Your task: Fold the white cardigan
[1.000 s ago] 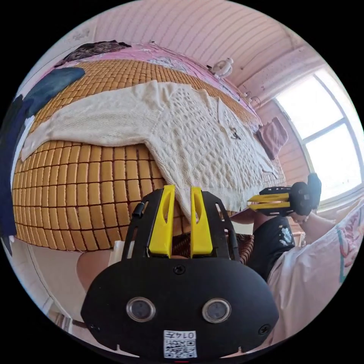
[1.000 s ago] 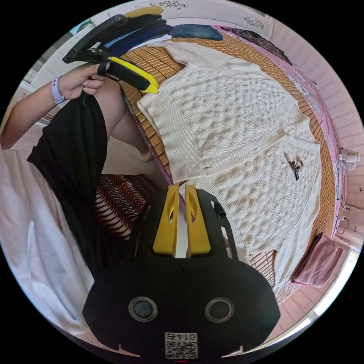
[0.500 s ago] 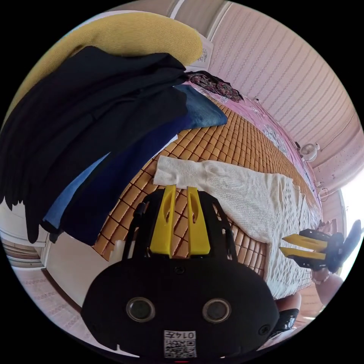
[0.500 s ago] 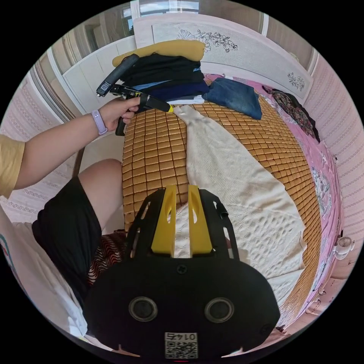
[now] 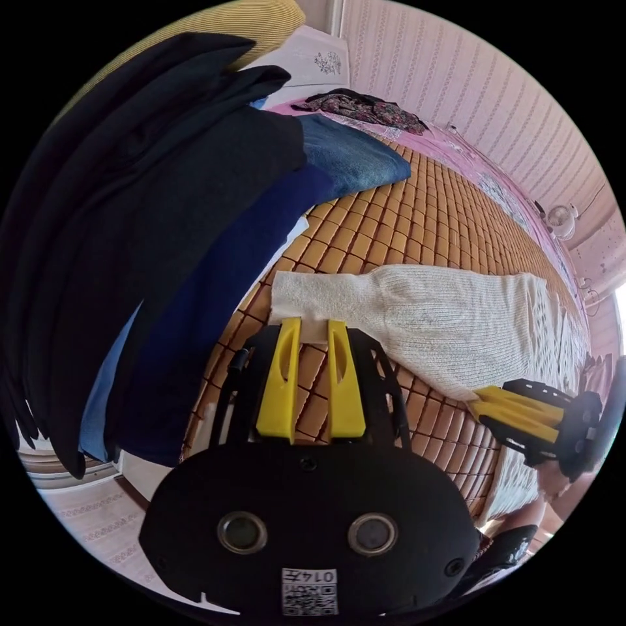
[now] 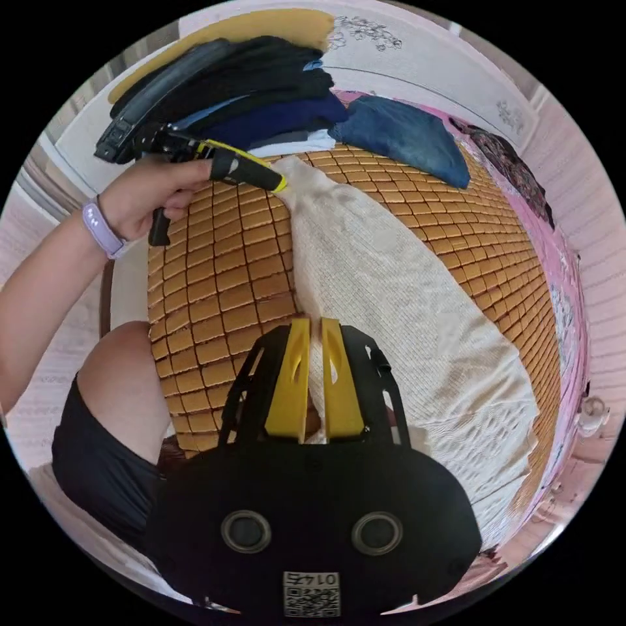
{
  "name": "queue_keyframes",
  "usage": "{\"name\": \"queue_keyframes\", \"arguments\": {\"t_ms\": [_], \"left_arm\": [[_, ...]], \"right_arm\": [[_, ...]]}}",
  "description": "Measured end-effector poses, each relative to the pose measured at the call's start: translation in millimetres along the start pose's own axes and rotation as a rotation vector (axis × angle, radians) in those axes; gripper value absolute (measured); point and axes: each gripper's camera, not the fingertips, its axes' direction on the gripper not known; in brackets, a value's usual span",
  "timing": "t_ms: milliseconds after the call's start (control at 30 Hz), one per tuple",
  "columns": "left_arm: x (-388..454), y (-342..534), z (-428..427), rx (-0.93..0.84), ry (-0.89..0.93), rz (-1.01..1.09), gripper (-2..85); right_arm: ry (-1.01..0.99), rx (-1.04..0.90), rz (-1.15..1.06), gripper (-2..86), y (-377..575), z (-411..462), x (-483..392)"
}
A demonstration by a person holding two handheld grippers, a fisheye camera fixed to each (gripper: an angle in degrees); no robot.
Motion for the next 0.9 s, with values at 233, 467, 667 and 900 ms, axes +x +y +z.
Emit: {"name": "queue_keyframes", "arguments": {"t_ms": [233,467,667,900], "left_arm": [[-11,6,-22,0.088,0.201,-0.094,-0.9],[93,27,-96,0.363,0.533,0.221,-0.8],[252,73,-92,0.150,0.961,0.550,3.2],[273,114,-31,-0.152,0.845,0.505,6.2]], "right_arm": [[-0.149,0.049,0.166,1.5,17,-34,23],[-0.240,0.304,0.337,1.4,133,-130,61],[-0.334,0.390,0.699,6.8,295,-178,112],[-0.310,0.403,1.085,11.1,405,-197,139]]}}
